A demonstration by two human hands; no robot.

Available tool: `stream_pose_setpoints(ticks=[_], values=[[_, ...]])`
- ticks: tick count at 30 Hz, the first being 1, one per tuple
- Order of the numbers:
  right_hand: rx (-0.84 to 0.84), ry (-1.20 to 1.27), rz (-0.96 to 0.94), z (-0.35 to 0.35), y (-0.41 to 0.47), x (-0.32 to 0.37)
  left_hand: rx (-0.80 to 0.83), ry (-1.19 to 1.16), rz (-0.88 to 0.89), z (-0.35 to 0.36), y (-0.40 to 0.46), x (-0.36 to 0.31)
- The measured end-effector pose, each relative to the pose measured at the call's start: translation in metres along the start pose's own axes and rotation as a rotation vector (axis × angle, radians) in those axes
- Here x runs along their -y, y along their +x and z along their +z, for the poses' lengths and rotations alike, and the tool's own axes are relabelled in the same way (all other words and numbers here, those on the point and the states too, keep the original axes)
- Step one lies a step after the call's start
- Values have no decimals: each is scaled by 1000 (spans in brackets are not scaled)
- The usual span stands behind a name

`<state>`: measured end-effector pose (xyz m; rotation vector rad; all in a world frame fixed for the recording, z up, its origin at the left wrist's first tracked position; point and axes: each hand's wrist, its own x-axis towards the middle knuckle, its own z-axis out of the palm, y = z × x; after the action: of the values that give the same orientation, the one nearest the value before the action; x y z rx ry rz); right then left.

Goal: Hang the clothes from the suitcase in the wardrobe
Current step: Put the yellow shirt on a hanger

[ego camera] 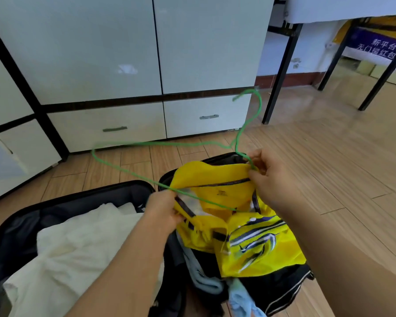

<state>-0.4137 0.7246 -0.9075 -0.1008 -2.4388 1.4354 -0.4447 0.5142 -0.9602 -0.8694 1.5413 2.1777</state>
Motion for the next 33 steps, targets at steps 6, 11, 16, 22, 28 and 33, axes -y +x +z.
stream_pose_setpoints(ticks=[6,11,16,22,28,33], values=[[217,195,105,5,-1,14,60,-69,109,6,-14,-33],[45,383,62,6,0,44,157,-15,85,7,-36,-31],[62,362,-73,2,2,59,179,17,-3,-9,-47,-41],[-23,123,-116,3,7,52,30,-75,-92,-30,-44,-51],[-17,-205,-205,-2,11,45,-217,-208,18,-50,-23,-48],[4,-272,-173,-5,15,43,-485,-206,224,-49,-13,-48]])
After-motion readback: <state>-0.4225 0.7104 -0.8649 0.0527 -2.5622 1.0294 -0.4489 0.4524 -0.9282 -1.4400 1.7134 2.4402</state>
